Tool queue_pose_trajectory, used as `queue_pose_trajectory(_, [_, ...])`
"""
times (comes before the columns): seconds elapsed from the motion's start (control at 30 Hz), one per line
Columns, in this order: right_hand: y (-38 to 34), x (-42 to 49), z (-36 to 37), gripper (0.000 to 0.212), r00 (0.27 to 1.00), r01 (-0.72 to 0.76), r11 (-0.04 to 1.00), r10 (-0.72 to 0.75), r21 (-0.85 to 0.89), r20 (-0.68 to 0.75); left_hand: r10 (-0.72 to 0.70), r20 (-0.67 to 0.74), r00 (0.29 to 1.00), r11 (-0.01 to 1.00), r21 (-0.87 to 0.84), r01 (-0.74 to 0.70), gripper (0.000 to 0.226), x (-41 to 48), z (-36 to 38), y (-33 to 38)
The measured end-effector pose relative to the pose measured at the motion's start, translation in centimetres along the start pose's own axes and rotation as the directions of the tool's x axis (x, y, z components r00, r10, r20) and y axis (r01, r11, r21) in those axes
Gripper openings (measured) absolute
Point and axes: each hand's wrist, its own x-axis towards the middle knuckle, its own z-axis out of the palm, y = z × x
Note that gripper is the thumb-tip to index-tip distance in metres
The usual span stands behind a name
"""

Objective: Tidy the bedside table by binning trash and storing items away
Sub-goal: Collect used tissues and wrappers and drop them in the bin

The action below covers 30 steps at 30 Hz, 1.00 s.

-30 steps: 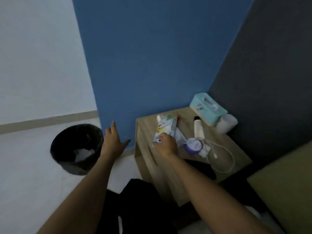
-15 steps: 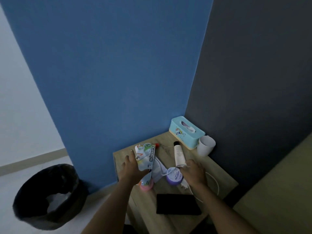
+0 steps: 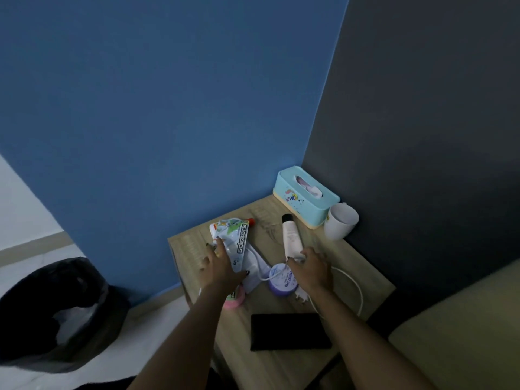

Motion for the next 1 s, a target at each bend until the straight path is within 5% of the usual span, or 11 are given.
queue_pose_trajectory(0.43, [-2.9, -0.2, -1.5, 0.052, 0.999, 0.035, 0.995, -0.036, -0.093, -0.007, 0.048, -0.060, 0.997, 0.996, -0.075, -0.052, 0.116, -0.2, -4.0, -1.3])
queue_pose_trajectory(0.67, [-11.1, -3.9, 0.2, 0.048, 0.973, 0.231, 0.971, -0.231, -0.053, 0.011, -0.074, -0.121, 0.990, 0.997, -0.021, 0.072, 0.113, -3.9, -11.5, -8.9])
queue_pose_trajectory(1.0, [-17.0, -14.2, 9.3, 0.045, 0.911, 0.350, 0.936, -0.331, -0.038, 0.246, -0.343, -0.141, 0.929, 0.938, 0.007, 0.347, 0.082, -13.3, -15.9, -23.7])
